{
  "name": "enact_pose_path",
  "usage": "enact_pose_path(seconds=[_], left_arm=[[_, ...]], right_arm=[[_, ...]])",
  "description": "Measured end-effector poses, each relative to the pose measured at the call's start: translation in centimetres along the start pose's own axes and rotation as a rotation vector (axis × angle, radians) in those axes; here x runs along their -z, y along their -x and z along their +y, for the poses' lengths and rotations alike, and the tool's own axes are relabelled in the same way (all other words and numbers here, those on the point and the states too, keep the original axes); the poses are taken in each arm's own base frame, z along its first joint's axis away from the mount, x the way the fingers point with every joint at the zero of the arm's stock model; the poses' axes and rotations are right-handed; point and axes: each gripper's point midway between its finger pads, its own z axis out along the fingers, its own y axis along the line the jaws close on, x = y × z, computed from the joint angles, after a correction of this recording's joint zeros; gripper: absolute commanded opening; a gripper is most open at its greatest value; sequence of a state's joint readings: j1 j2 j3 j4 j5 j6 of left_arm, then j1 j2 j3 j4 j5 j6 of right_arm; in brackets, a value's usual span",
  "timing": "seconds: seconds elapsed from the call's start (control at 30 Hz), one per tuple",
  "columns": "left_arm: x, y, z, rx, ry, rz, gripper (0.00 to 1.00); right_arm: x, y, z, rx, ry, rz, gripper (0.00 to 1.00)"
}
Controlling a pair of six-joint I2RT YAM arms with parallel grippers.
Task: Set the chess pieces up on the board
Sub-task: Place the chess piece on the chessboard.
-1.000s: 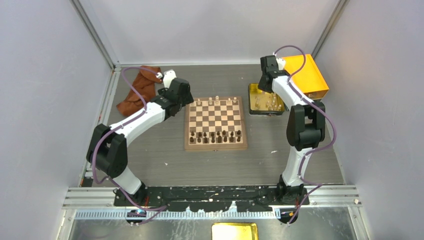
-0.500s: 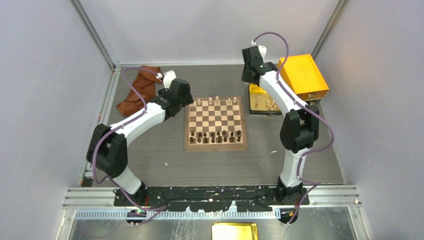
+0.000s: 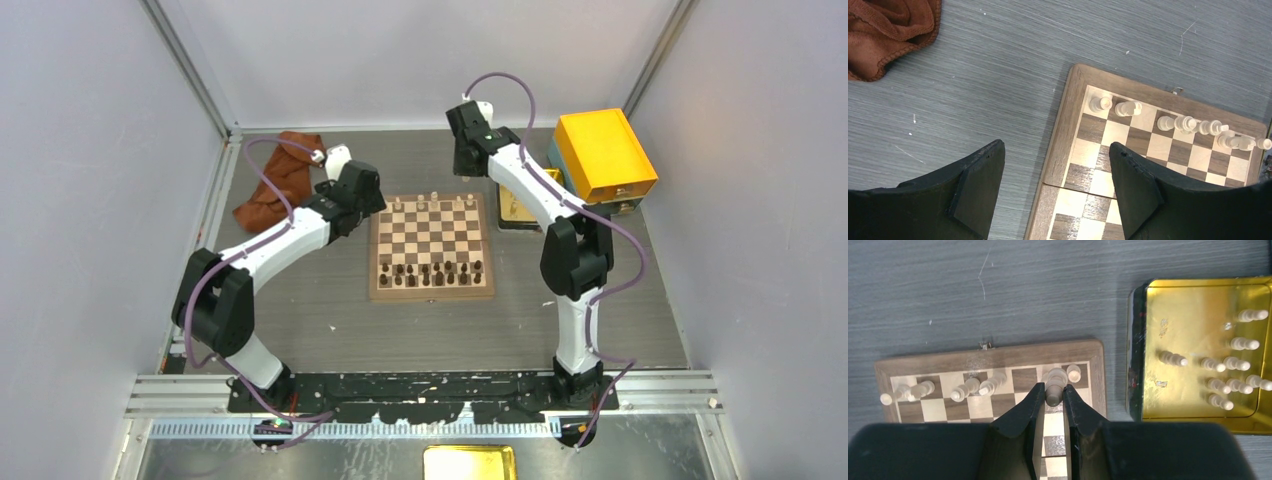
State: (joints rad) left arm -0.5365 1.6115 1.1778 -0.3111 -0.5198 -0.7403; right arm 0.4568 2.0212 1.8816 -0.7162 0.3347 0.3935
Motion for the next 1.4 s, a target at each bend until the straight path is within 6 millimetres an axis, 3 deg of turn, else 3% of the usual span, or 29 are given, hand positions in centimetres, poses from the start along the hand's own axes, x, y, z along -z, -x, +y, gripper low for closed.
enact_pose_path(seconds=[0.5,1.4], left_arm=[[0.5,-0.1,0.4,0.014,-0.002,-0.003,0.77],[0.7,-0.2,0.7,0.015,-0.002,-0.006,0.77]], right_arm=[[-0.5,-2.1,3.3,0.070,0.024,0.051,0.01],[-2.4,-5.5,4.9,0.105,0.029,0.134,0.01]])
